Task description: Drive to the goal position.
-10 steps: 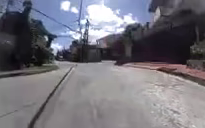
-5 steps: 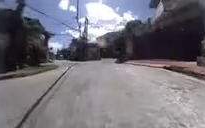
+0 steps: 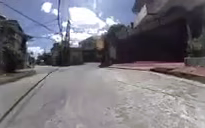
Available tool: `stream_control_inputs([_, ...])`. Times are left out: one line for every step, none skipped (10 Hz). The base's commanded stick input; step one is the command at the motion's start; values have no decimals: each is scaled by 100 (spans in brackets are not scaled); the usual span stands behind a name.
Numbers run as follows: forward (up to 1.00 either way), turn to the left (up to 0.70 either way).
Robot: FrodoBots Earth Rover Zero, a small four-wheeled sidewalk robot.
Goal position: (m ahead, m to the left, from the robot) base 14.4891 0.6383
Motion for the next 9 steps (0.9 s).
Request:
stream_control_inputs([100,10])
stream_control_inputs([100,9])
stream_control_inputs([100,8])
stream_control_inputs([100,6])
stream_control_inputs([100,2])
stream_control_inputs([100,2])
stream_control_inputs([100,5])
stream_control_inputs([100,8])
stream_control_inputs([100,10])
